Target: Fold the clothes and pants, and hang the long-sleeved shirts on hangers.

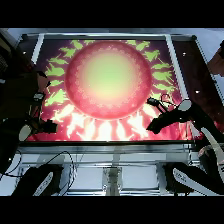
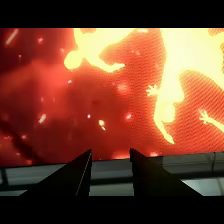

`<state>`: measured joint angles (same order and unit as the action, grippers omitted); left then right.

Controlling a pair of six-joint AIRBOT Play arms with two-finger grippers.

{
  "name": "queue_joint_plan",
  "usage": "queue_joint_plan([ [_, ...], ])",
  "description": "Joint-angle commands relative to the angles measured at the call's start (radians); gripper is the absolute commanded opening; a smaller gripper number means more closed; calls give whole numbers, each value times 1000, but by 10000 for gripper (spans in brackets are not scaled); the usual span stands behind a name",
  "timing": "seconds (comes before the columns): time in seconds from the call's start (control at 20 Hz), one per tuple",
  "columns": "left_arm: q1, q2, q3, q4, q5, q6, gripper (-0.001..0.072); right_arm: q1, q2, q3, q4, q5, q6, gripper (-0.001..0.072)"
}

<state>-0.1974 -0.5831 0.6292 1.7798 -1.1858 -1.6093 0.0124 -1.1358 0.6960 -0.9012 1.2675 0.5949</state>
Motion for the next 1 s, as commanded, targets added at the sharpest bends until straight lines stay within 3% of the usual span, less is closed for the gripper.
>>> queue_joint_plan([
  [0.0, 0, -4, 0, -5, 11, 0, 331, 1, 0, 1, 413, -46, 51, 18],
  [0.2, 0, -4, -1, -37, 20, 0, 331, 3, 0, 1, 615, -64, 43, 18],
  [0.55, 0, -4, -2, 89, 98, 1, 305, 3, 0, 1, 587, -124, 60, 17],
  [0.6, 0, -6, -2, 135, 113, 1, 241, 3, 0, 1, 556, -147, 81, 17],
  [0.75, 19, -43, -3, 334, 189, -4, 238, 3, 0, 1, 446, -227, 283, 18],
  [0.85, 134, -107, -3, 416, 281, -41, 334, 3, 0, 1, 422, -206, 285, 17],
  [0.95, 336, -179, -3, 408, 408, -66, 337, 3, 0, 1, 414, -208, 296, 18],
])
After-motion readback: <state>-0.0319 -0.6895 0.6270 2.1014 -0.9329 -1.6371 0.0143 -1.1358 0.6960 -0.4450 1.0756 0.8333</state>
